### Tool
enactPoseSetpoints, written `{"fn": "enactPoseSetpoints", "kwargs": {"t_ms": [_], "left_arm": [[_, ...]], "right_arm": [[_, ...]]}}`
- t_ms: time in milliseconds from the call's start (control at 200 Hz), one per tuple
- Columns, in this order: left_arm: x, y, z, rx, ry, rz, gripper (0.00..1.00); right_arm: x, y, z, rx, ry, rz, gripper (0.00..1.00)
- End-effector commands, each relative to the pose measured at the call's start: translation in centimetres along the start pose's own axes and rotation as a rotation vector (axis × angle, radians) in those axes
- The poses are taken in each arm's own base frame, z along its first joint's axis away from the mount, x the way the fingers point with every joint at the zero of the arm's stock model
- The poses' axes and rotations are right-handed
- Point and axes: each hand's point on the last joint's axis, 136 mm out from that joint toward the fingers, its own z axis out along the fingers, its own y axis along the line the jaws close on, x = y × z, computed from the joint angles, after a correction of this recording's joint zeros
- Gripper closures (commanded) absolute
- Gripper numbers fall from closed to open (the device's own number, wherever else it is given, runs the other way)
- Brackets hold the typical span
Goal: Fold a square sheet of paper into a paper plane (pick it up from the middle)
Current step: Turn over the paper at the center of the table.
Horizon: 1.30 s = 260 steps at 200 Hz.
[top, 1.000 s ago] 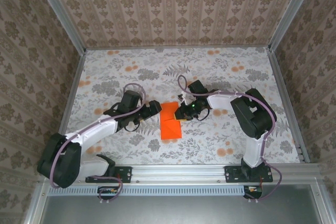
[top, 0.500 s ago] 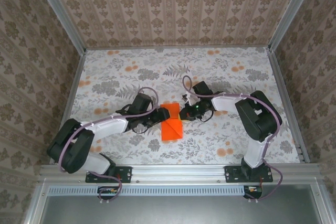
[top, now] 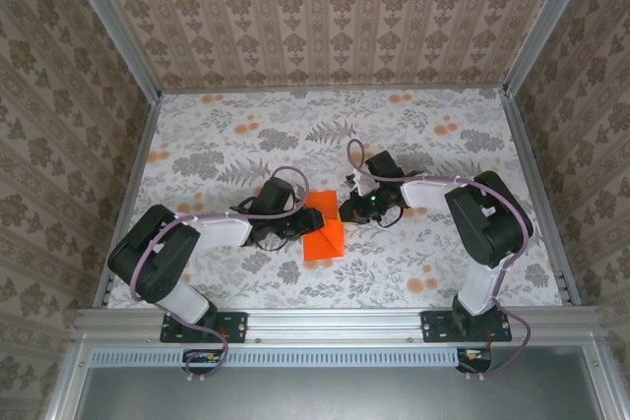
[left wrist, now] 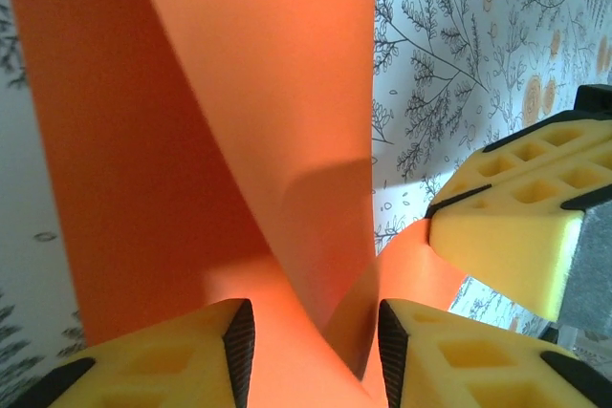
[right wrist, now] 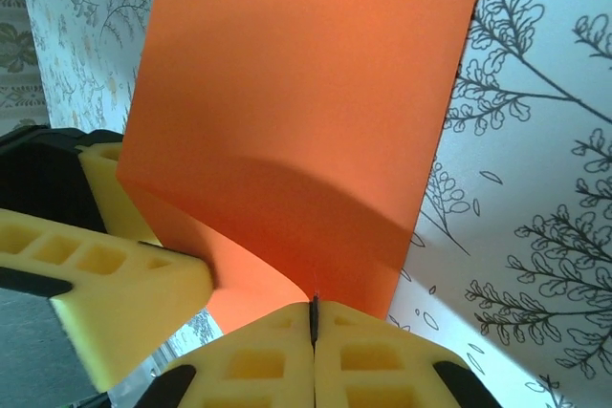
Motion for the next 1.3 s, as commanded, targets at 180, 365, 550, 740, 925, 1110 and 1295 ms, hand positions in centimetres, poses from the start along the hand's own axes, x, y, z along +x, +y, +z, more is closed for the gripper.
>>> {"fn": "enactPoseSetpoints", "kwargs": {"t_ms": [180, 365, 550, 740, 925, 1110, 1295], "left_arm": [[-1.7, -1.9, 0.7, 0.073, -0.064, 0.112, 0.79], [-2.3, -1.8, 0.3, 0.033, -0.099, 0.16, 0.93], [-2.7, -1.6, -1.7, -0.098, -0.089, 0.243, 0.97], [-3.1, -0.3, -7.3, -0.416, -0.028, 0.353, 0.97], [-4.8, -0.3, -13.7, -0.723, -0.027, 0.479, 0.98], [-7.4, -0.4, -17.6, -1.039, -0.073, 0.58, 0.98], [-9.0, -0.3, -17.2, -1.246, -0.077, 0.627, 0.98]], "right_arm": [[-1.1, 1.5, -2.5, -0.053, -0.089, 0.015, 0.68], [-1.7, 0.9, -5.9, 0.038, -0.199, 0.036, 0.4], [-1.6, 0.2, -9.5, 0.152, -0.312, 0.044, 0.3], [-1.2, -0.1, -12.5, 0.278, -0.377, 0.03, 0.23], [-1.1, -1.0, -14.1, 0.366, -0.43, 0.022, 0.14], [-0.9, -1.8, -14.8, 0.42, -0.448, 0.029, 0.1], [-0.6, -2.8, -15.3, 0.463, -0.461, 0.061, 0.09]]}}
